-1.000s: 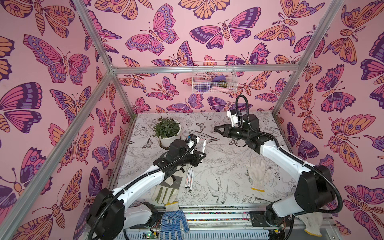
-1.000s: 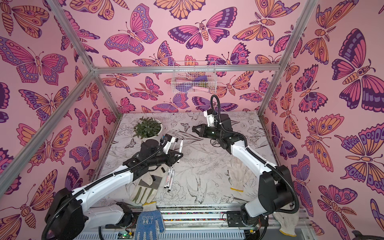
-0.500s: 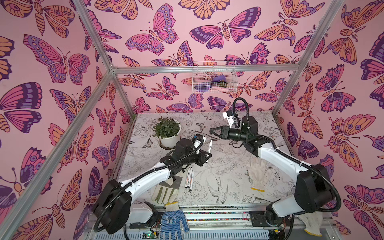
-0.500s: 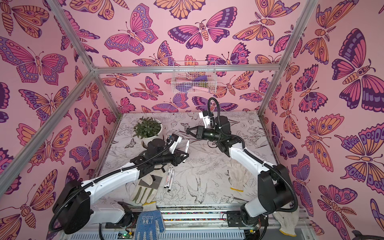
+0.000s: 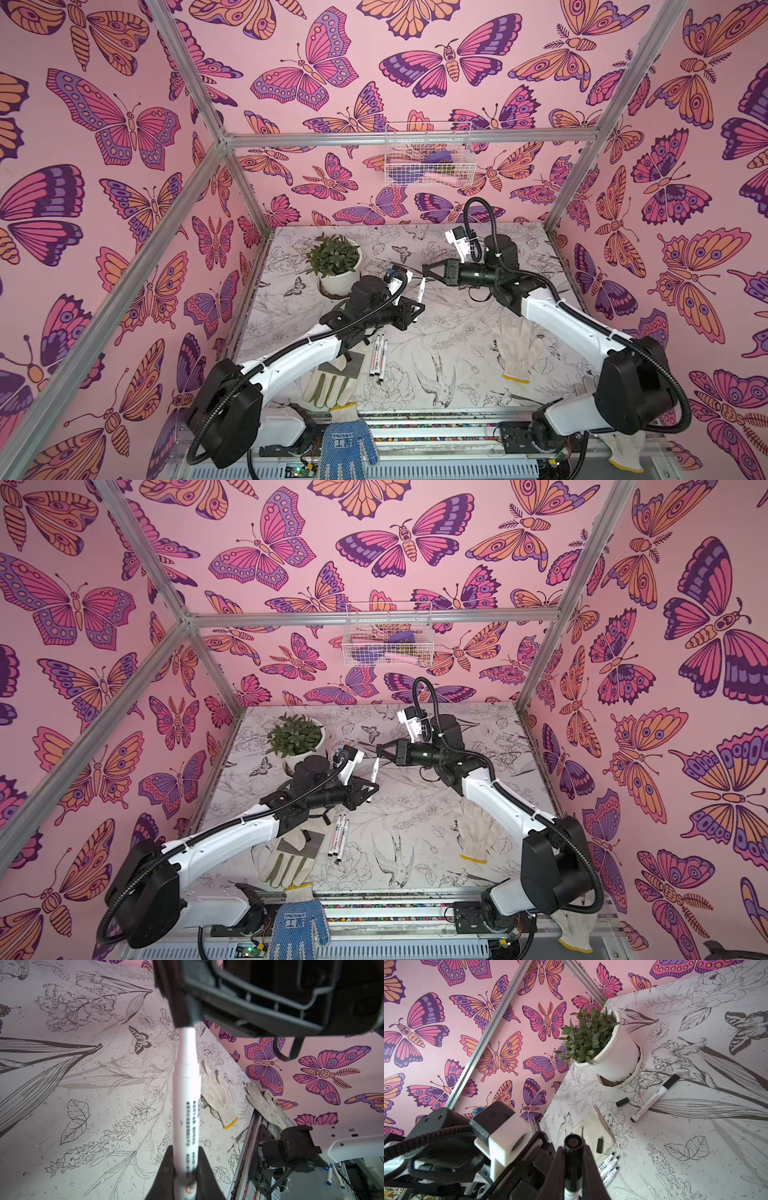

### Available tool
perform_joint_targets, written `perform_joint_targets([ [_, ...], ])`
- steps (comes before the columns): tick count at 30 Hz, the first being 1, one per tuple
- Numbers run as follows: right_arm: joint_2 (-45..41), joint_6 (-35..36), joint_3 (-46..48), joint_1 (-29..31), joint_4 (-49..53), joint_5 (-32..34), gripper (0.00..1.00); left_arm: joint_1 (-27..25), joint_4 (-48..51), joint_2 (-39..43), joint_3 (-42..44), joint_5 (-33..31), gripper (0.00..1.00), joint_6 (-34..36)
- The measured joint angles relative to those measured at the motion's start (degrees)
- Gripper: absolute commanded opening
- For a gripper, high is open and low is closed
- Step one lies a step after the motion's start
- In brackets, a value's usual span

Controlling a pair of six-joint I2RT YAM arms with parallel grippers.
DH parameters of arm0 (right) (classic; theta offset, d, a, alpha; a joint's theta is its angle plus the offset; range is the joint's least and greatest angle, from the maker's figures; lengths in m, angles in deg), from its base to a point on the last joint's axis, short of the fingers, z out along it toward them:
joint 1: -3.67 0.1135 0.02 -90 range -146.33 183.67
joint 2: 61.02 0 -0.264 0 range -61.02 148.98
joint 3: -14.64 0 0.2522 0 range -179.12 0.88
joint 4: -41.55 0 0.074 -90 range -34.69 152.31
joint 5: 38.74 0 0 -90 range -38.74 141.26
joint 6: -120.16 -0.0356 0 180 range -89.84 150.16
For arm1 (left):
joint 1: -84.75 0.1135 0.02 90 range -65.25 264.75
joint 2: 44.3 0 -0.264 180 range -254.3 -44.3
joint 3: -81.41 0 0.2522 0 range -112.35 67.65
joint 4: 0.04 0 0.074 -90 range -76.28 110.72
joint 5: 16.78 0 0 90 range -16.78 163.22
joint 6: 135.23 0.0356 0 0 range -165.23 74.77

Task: Insert the pens into the pen caps
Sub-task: 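Carry the cap to the marker tip with the right gripper while the left tilts it, then push the black cap onto the white marker tip with the right gripper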

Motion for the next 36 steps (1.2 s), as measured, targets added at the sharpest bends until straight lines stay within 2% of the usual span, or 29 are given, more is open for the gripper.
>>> perform_joint_targets([
  [22, -0.52, 3.43, -3.02, -0.61, 3.58, -1.46, 0.0, -0.35, -0.83, -1.46, -2.34, 0.42, 0.0, -0.07],
  [36, -0.85, 9.07, -4.87, -0.44, 9.51, -0.37, 0.0, 0.83, -4.55, -2.08, -2.47, 3.96, 0.0, -4.35],
])
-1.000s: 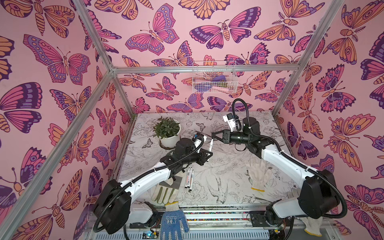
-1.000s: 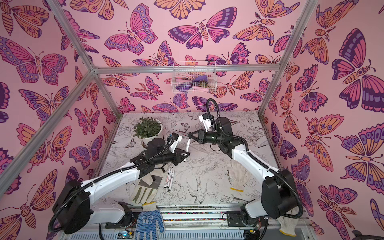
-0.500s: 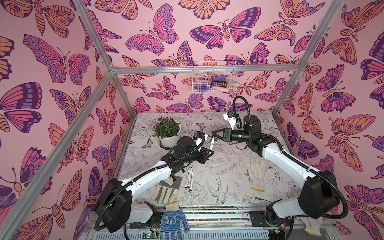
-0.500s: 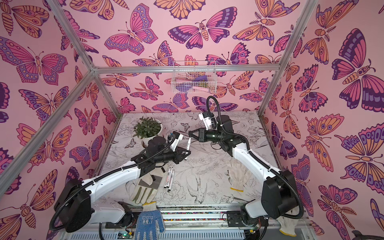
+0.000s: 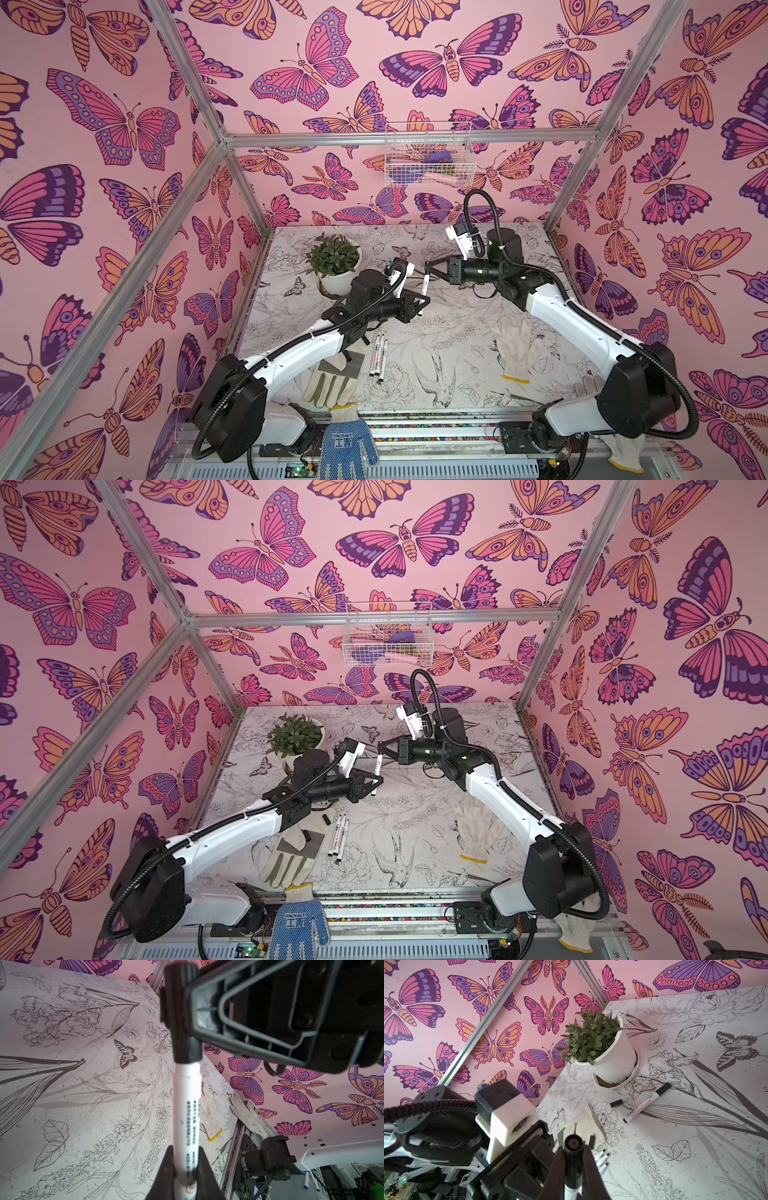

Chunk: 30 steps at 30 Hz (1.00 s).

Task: Insert the pens into the pen caps
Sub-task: 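Push the black cap onto the white marker tip with the right gripper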

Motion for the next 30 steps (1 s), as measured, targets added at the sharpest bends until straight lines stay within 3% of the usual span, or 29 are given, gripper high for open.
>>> perform_joint_targets([
  [17, -1.42, 0.35, 0.63, -1.36, -2.95, 1.6, 0.0, -0.5, -11.02, -6.29, -1.46, 0.59, 0.0, -4.04],
  [30, -3.98, 3.52, 0.61, -2.01, 1.53, 1.36, 0.0, -1.29, -10.86, -8.85, -3.98, 4.22, 0.0, -3.26],
])
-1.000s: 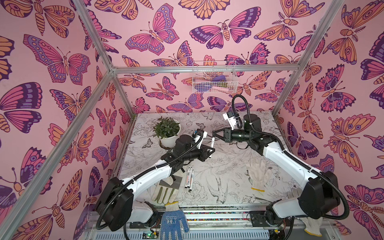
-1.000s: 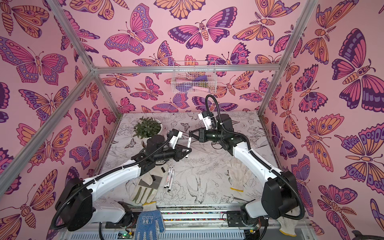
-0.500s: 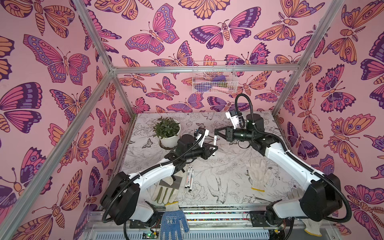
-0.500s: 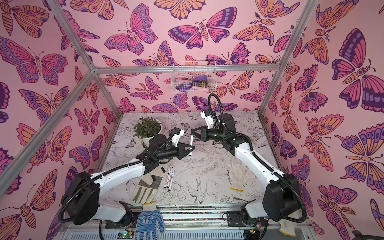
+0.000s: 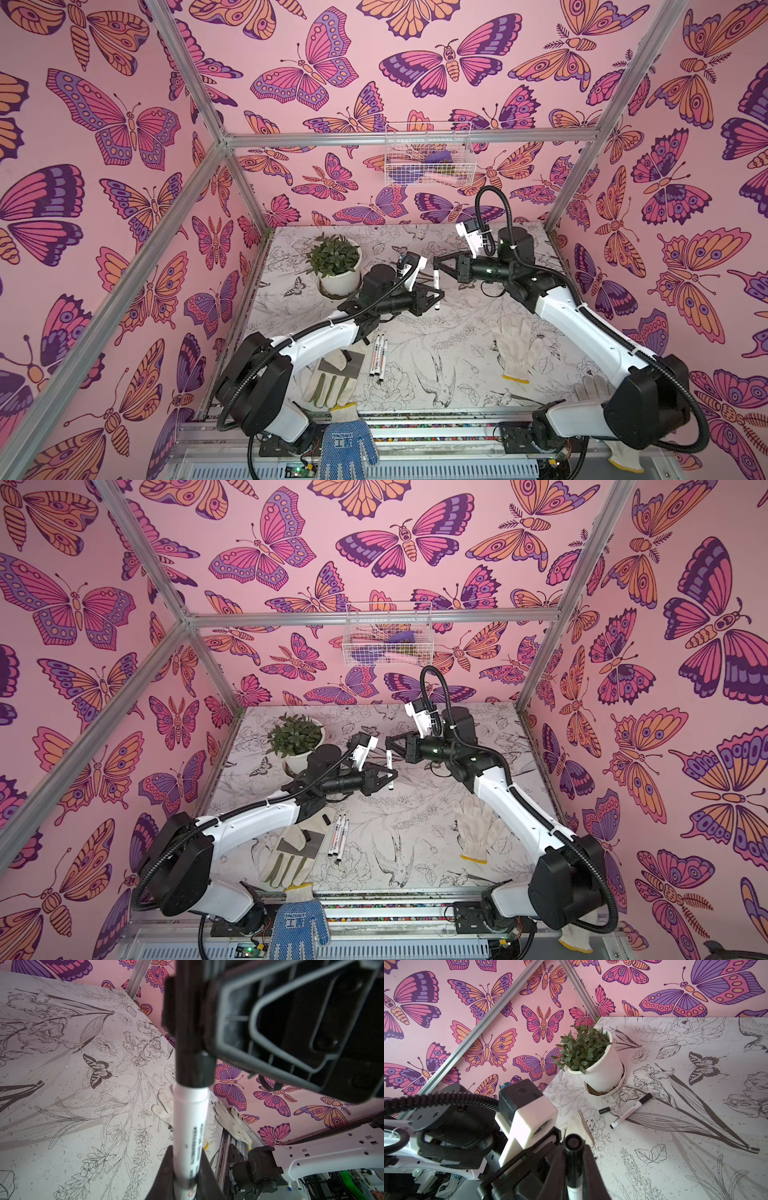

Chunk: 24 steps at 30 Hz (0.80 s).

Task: Insert the pens into the pen caps
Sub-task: 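Push the black cap onto the white marker tip with the right gripper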

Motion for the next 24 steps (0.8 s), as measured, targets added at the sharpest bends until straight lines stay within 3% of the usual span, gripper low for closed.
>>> perform_joint_targets([
  [14, -3.48, 0.61, 1.92, -2.38, 4.31, -4.61, 0.0, -0.17, 8.35, 2.54, -0.96, 2.25, 0.0, 8.52],
  [24, -4.0, -0.02, 3.43, -2.75, 4.48, -6.08, 0.0, -0.22, 11.3, 2.25, -1.62, 3.63, 0.0, 9.81],
])
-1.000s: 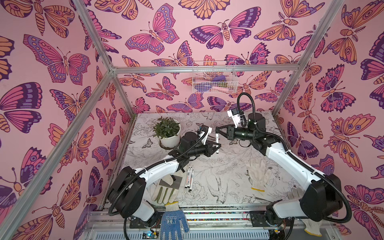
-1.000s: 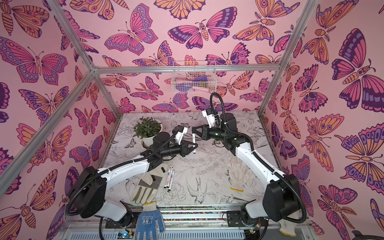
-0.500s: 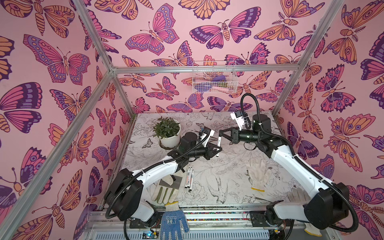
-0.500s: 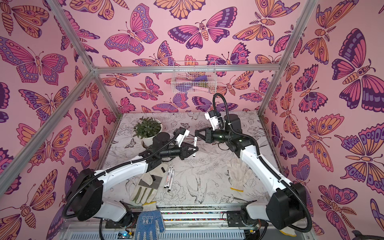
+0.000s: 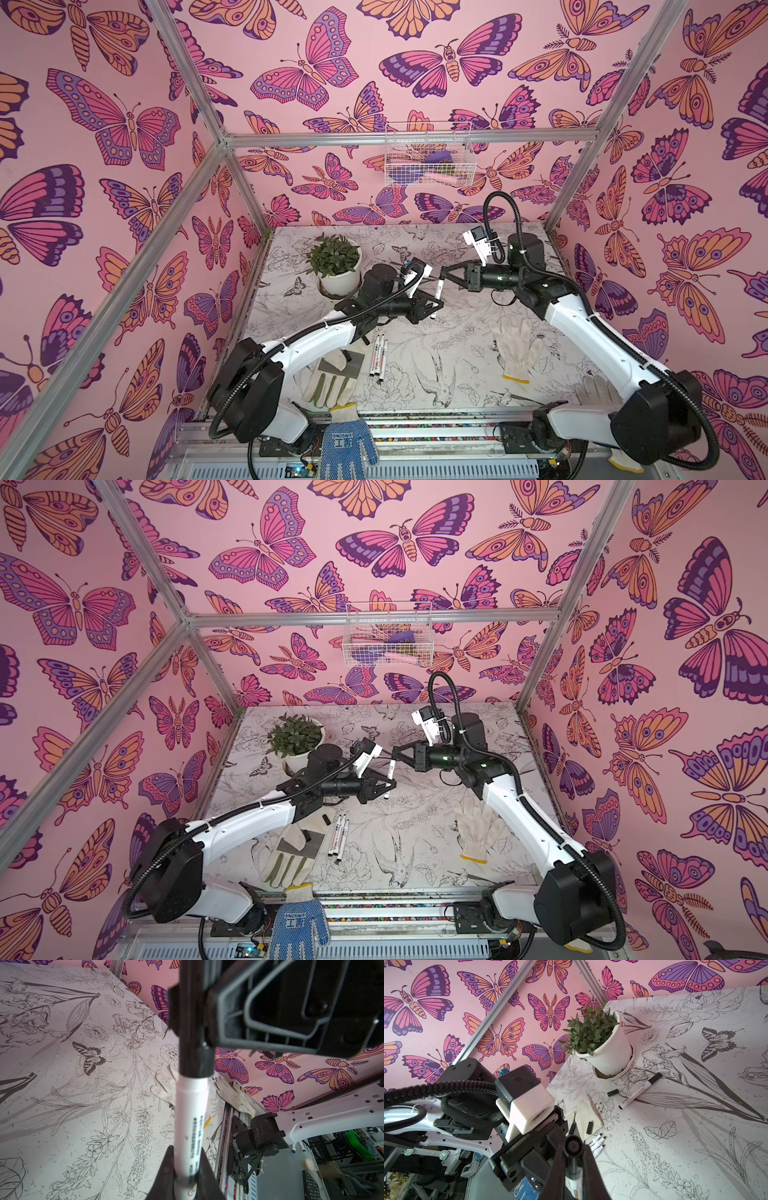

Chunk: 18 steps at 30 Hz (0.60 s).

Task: Insert the pens into the pen caps
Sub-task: 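Push the black cap onto the white marker tip with the right gripper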

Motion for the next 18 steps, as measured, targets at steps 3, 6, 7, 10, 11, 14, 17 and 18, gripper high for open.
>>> perform_joint_targets([
  [3, -0.74, 0.31, 0.24, 0.0, 1.09, 0.39, 0.0, -0.04, 0.33, 0.0, 0.0, 0.5, 0.0, 0.33],
  [6, -1.79, 1.7, 0.26, 0.0, 3.28, 1.25, 0.0, -0.35, 0.59, -0.02, 0.0, 0.9, 0.0, 0.7],
  [7, -2.16, 2.1, 0.26, 0.0, 4.07, 1.57, 0.0, -0.52, 0.72, -0.02, 0.0, 0.94, 0.0, 0.87],
  [10, -2.78, 2.49, 0.26, 0.0, 5.11, 1.62, 0.0, -0.81, 0.92, -0.02, -0.04, 1.22, 0.0, 1.09],
  [11, -2.82, 2.45, 0.26, 0.0, 5.2, 1.62, 0.0, -0.81, 1.2, -0.04, -0.15, 1.33, 0.0, 1.27],
  [14, -2.82, 2.25, 0.26, 0.0, 5.25, 1.55, 0.0, -0.81, 1.66, -0.11, -0.33, 1.42, 0.0, 1.51],
  [17, -2.82, 1.95, 0.26, 0.0, 5.29, 1.53, 0.0, -0.81, 1.79, -0.33, -0.44, 1.55, 0.0, 1.95],
  [18, -2.82, 1.92, 0.28, 0.0, 5.38, 1.53, 0.0, -0.81, 1.84, -0.48, -0.52, 1.66, 0.0, 2.21],
])
